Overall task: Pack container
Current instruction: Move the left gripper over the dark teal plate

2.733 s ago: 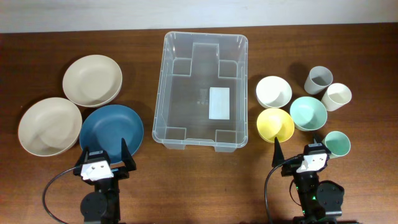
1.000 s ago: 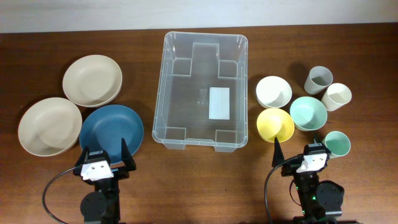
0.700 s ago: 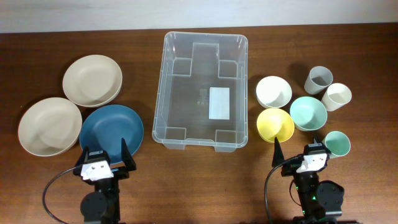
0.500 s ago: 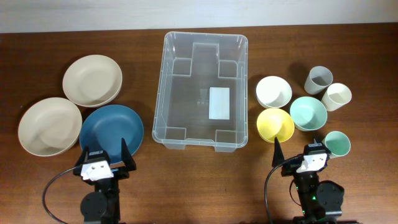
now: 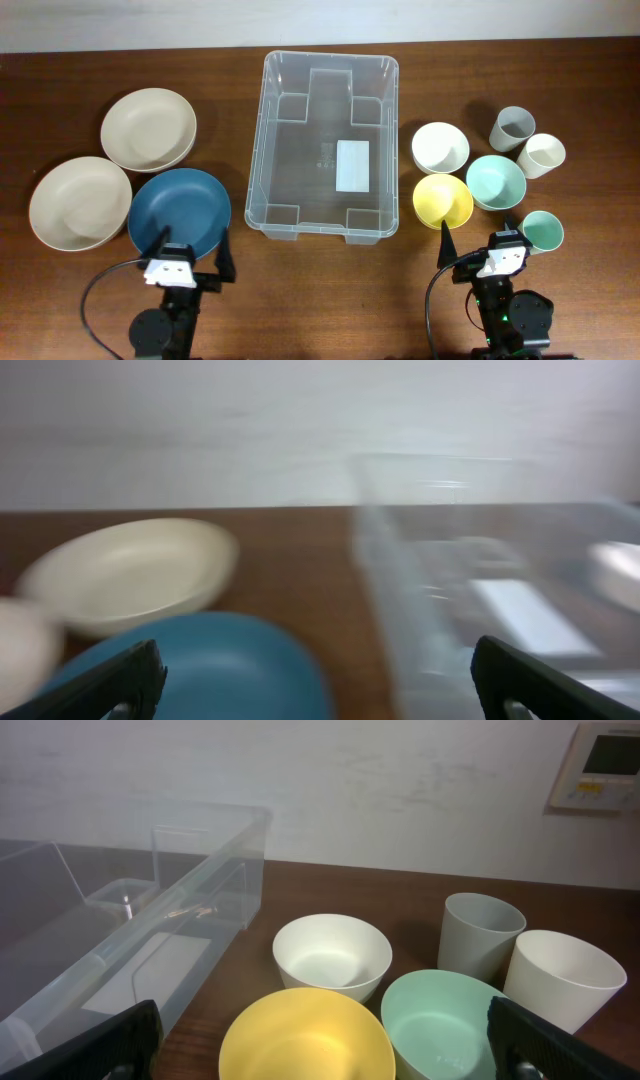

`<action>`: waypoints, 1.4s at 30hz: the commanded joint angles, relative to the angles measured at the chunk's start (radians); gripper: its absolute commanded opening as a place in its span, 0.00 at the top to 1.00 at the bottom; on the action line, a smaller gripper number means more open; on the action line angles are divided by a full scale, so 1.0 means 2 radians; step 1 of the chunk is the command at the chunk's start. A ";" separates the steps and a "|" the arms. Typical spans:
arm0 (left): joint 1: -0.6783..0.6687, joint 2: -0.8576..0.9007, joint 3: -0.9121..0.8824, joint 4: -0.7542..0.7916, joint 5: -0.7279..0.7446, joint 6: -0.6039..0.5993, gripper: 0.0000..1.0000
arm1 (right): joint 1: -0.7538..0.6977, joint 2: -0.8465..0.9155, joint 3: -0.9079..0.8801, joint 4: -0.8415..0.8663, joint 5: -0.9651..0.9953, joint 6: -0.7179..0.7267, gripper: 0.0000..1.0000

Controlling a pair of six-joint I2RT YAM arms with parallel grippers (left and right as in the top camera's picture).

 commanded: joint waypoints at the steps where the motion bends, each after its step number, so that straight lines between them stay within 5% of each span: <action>1: 0.003 -0.002 -0.004 0.018 0.157 0.002 0.00 | 0.000 -0.004 -0.002 -0.002 0.001 0.001 0.01; 10: 0.003 -0.002 -0.004 0.091 0.111 0.003 0.00 | 0.000 -0.004 -0.002 -0.002 0.001 0.001 0.01; 21: 0.003 -0.002 -0.004 0.215 -0.298 0.008 0.00 | 0.000 -0.004 -0.002 -0.002 0.001 0.001 0.01; 26: 0.003 -0.002 0.000 0.225 -0.405 0.008 0.00 | 0.000 -0.004 -0.002 -0.002 0.001 0.001 0.01; 36: 0.003 0.016 0.056 0.177 -0.423 0.019 0.00 | 0.000 -0.004 -0.002 -0.002 0.001 0.001 0.01; 42: 0.003 0.101 0.119 0.173 -0.382 0.039 0.00 | 0.000 -0.004 -0.002 -0.002 0.001 0.001 0.01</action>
